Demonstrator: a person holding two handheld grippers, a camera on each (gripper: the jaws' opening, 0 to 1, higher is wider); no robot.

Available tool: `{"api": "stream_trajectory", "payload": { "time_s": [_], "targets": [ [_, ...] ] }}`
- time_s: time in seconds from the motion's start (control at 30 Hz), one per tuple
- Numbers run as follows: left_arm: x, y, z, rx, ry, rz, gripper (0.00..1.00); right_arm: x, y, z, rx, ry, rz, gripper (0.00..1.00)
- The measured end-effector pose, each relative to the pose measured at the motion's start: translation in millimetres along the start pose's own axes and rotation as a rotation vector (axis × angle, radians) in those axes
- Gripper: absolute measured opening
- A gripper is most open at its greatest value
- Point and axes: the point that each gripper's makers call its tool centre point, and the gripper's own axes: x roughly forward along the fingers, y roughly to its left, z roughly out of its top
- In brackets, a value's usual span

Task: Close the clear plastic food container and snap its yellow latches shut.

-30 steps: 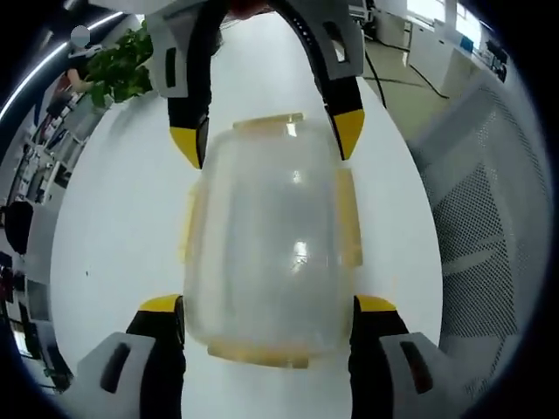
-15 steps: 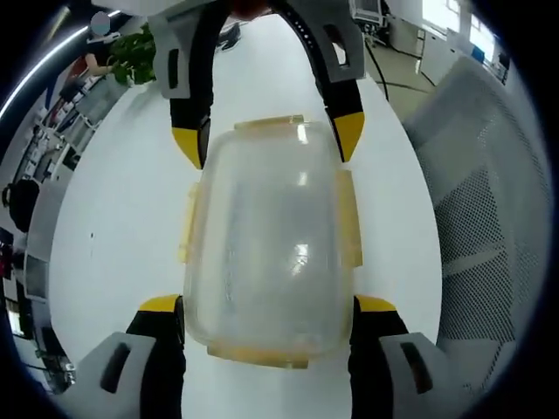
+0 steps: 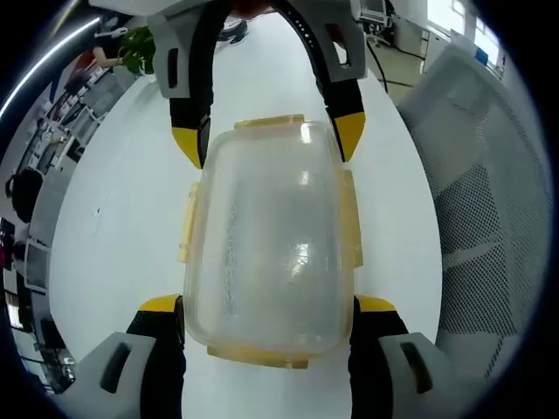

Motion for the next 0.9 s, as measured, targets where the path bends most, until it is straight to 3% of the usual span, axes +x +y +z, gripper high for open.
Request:
{"api": "stream_trajectory", "payload": {
  "time_s": [0.33,0.9],
  "targets": [
    [2,4.8,0.6,0.003,0.001,-0.002,0.77,1,-5,-1.1,0.005,0.009,0.000,0.72],
    [9,32.5,-2.2,0.003,-0.005,0.000,0.77,4,-33,-1.3,0.005,0.009,-0.003,0.72]
  ]
}}
